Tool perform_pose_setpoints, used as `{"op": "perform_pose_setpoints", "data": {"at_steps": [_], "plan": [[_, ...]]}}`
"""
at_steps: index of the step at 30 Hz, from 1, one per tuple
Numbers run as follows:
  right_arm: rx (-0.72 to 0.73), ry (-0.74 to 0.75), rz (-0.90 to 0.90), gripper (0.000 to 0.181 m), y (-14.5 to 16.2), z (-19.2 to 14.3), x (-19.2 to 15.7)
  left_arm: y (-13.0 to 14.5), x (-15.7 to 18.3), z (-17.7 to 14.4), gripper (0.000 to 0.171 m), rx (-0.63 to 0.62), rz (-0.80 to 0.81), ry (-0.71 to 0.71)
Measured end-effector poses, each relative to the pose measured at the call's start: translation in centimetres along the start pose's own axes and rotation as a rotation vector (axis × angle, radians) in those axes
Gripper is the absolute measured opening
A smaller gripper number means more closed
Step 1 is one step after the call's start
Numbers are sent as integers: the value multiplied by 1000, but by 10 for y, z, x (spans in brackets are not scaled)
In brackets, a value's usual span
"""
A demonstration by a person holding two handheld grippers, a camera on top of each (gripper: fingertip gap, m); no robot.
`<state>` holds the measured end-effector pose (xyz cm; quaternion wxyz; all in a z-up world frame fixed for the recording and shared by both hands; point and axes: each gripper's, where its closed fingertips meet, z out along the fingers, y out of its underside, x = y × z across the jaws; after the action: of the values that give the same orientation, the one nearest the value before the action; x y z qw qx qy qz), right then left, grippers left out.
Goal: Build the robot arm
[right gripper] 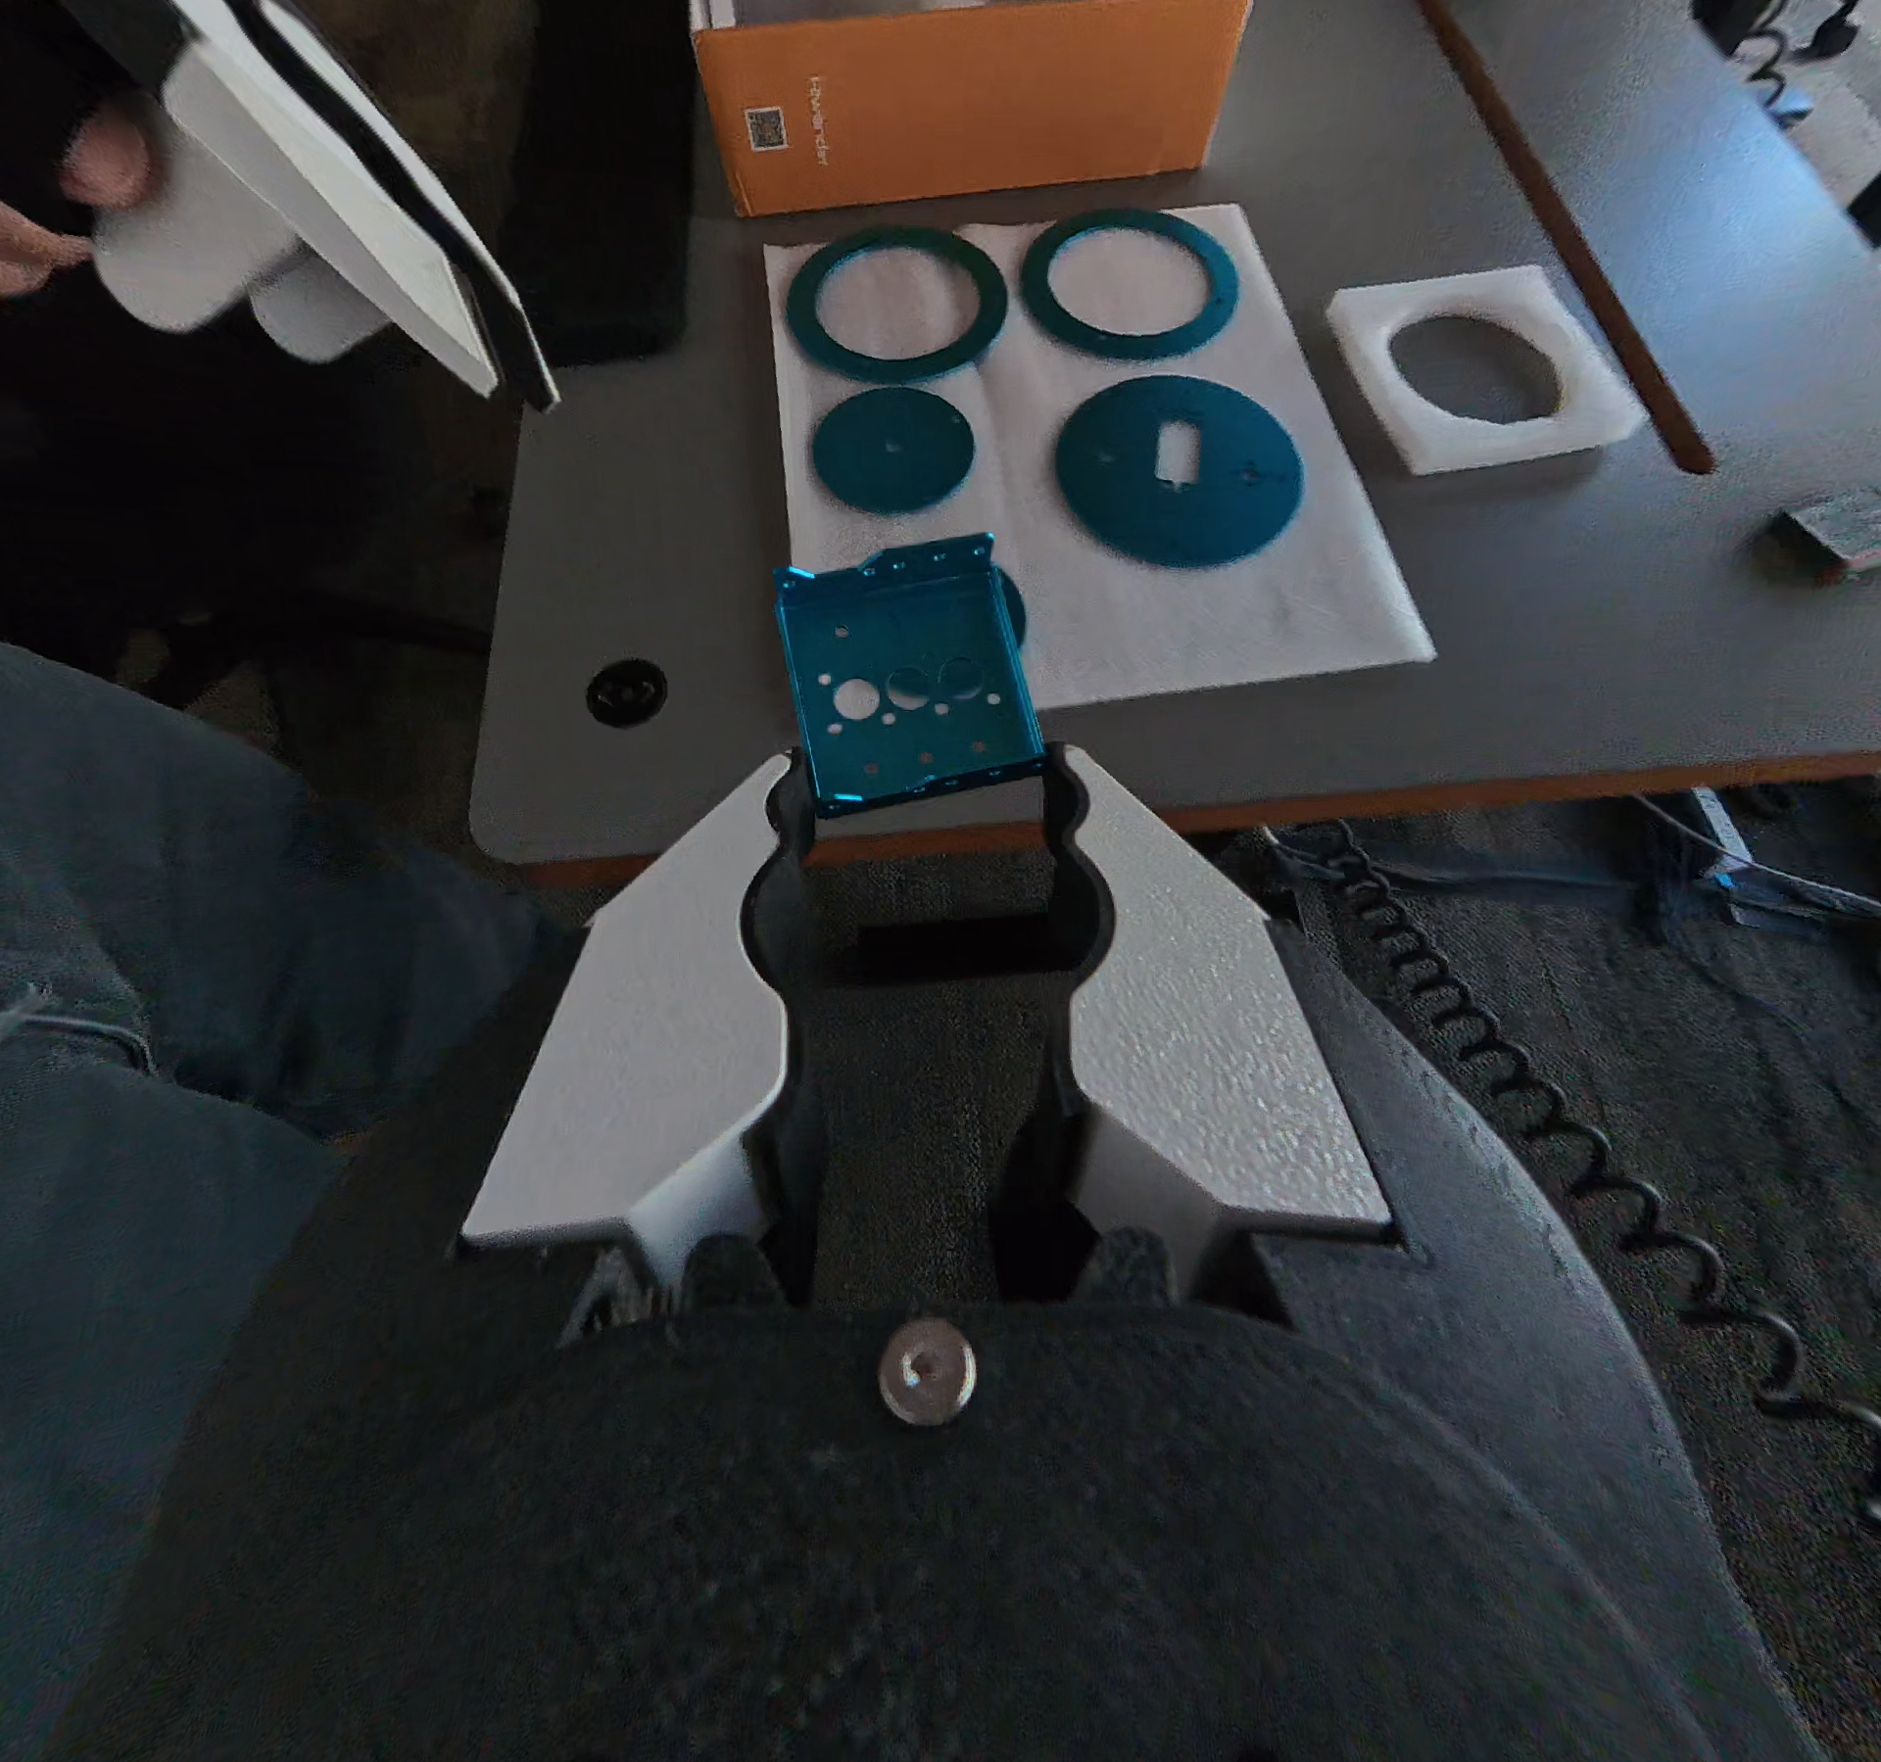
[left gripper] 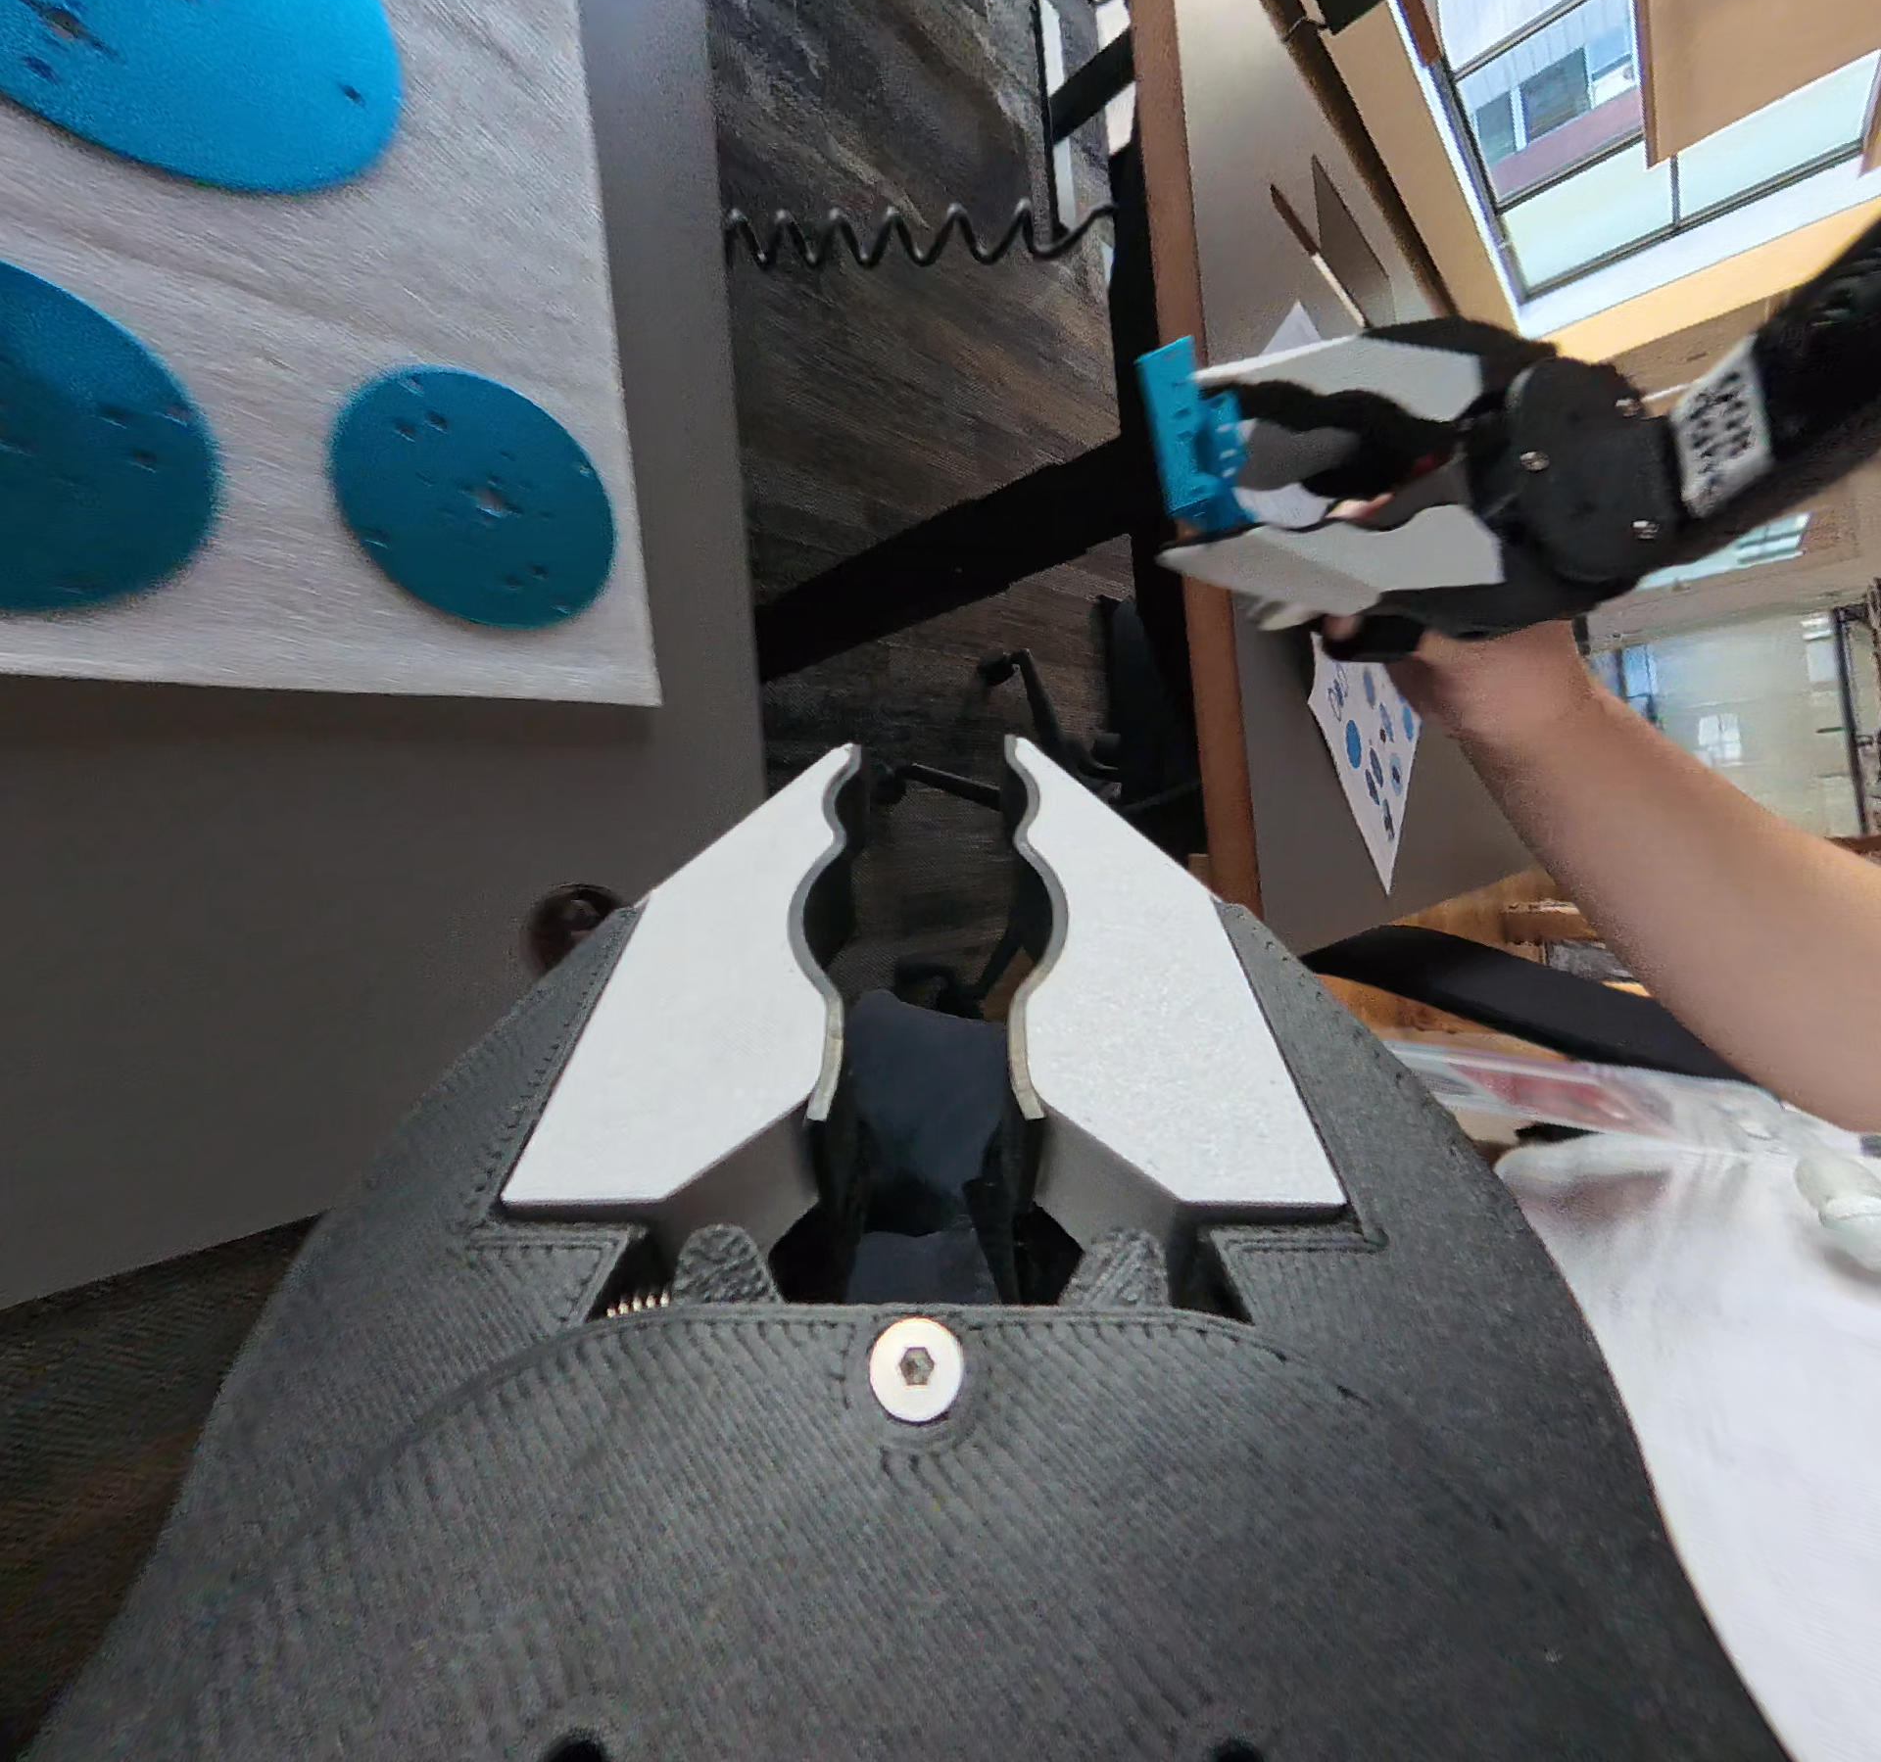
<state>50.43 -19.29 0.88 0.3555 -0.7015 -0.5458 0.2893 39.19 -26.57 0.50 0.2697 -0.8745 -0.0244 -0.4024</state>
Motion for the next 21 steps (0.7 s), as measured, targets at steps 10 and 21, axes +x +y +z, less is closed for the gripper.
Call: {"op": "perform_pose_setpoints", "data": {"at_steps": [10,21], "plan": [[-226,-145,-125,45,17,145,-4,-47,-79,-90,23,137,32,-28],[-332,-301,-236,44,42,186,3,-13,-98,-110,22,162,-77,-86]]}}
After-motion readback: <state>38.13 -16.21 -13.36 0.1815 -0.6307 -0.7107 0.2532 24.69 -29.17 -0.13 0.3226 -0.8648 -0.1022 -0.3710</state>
